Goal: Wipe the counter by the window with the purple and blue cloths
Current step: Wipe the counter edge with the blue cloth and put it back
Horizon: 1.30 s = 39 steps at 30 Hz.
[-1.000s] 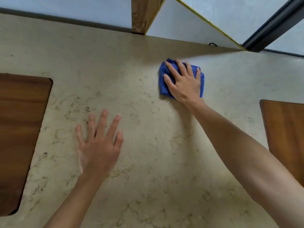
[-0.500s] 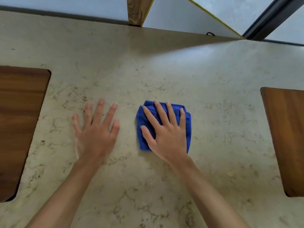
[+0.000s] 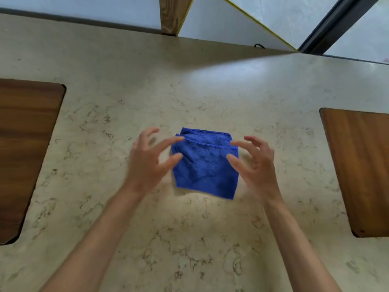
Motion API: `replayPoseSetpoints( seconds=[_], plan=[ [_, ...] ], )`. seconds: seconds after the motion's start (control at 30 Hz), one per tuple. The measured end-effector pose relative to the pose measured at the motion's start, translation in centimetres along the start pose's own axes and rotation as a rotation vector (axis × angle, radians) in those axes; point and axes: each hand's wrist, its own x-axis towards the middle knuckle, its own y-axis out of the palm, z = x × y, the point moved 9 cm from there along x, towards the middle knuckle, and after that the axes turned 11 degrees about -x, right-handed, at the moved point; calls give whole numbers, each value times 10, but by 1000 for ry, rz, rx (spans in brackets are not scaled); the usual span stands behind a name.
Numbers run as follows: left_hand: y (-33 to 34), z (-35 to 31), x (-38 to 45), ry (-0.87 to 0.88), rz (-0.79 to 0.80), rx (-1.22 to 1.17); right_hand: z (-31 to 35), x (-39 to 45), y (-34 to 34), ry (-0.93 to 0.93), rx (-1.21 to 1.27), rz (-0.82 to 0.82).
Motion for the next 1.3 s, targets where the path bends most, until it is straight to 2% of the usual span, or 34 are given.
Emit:
replayPoseSetpoints(
  seconds=[0.13,0.3,0.53,0.7,0.83,0.9,0.97,1.07,1.13,1.3],
  plan=[
    [27,-9,-7,60,-7,158,-14,-11,10,-68,-181,175],
    [18,-1,0,57,-90,16,-18,-9,12,-69,-170,142],
    [18,-5,5,77,-171,95,-9,13,11,4,-241,93],
    [22,-22,14,93,-164,275,5,22,22,-36,-451,170],
    [33,-34,-4,-33,-90,406,9,2,26,-7,-697,176],
    [31,-36,-23,-76,-58,354,7,-16,25,20,-640,234],
    [27,-36,-42,-122,-25,184,5,-34,17,53,-437,321],
    [14,-63,-59,-40,-25,-23,14,-51,-9,60,-111,418],
    [-2,-91,-61,23,-69,-99,32,-51,-40,-1,-67,393],
    [-57,-204,-63,211,-192,-234,114,-31,-153,-192,52,168]
  ],
)
